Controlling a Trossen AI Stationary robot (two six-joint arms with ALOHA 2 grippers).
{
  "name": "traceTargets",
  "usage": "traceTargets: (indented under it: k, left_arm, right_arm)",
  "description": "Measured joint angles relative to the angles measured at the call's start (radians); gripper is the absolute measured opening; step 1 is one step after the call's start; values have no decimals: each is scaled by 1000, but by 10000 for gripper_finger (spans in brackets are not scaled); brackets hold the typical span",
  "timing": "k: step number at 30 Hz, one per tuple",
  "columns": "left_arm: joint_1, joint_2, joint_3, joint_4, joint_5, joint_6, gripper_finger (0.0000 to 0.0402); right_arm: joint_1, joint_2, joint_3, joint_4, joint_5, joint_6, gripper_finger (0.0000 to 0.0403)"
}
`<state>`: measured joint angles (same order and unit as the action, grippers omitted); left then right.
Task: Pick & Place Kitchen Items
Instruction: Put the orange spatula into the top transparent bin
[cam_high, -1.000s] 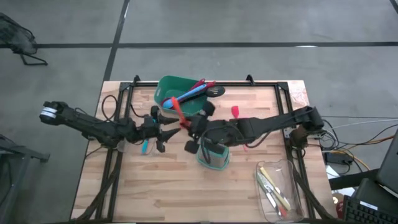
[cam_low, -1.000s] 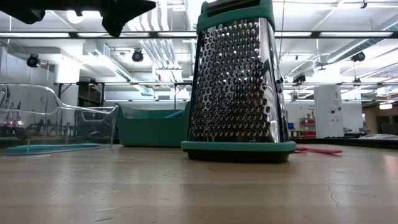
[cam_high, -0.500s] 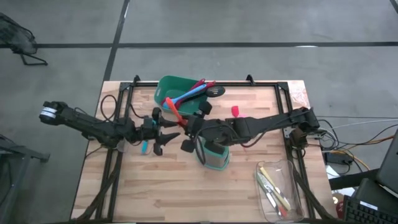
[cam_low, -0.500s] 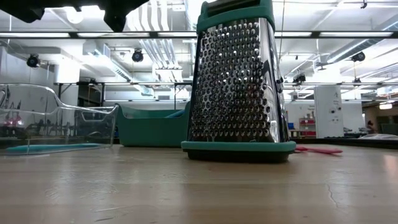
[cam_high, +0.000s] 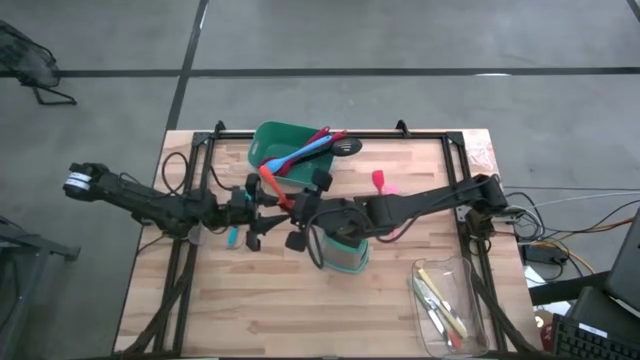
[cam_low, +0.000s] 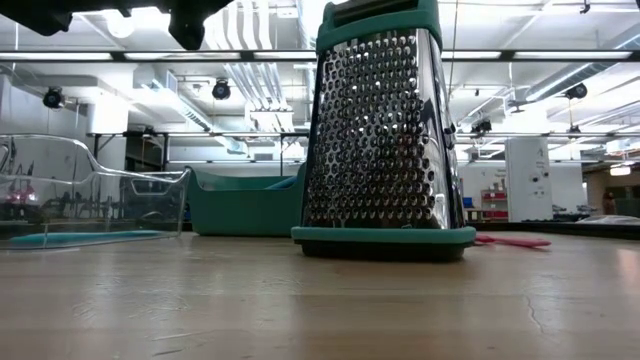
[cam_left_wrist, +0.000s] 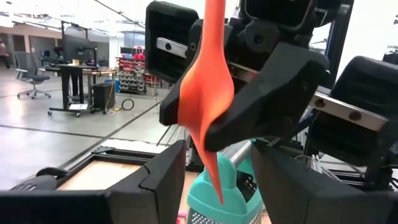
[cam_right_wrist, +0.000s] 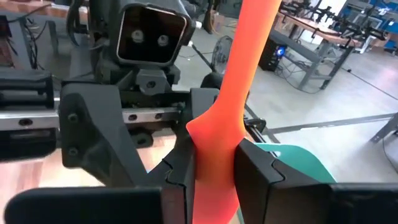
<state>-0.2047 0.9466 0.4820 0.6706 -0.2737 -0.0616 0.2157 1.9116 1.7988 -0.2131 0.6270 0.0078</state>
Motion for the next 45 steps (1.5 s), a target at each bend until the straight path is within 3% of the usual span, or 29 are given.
traceTargets:
  k: [5, 12, 18, 26, 32, 38, 41, 45]
  left_arm:
    - [0, 0, 0, -18, -1, 1, 144]
    - [0, 0, 0, -25, -4, 41, 22]
    - [0, 0, 0, -38, 0, 34, 19]
    - [-2, -69, 1, -213, -65, -81, 17]
    - [-17, -208, 2, -592, -67, -331, 18]
    - [-28, -375, 99, -1203, -61, -662, 20]
    - [-28, -407, 180, -1560, -55, -870, 21]
    - [-28, -406, 254, -1917, -16, -1075, 22]
  right_arm:
    - [0, 7, 0, 18, -3, 13, 72]
    - [0, 6, 0, 15, -70, 45, 72]
    - [1, -1, 0, -18, -93, 64, 112]
    - [3, -109, 0, -248, -112, 97, 205]
    - [2, -158, -7, -455, -106, 188, 257]
    - [2, -161, -63, -601, -28, 300, 281]
    - [2, -162, -108, -609, 40, 335, 286]
    - [2, -168, -136, -646, 113, 359, 284]
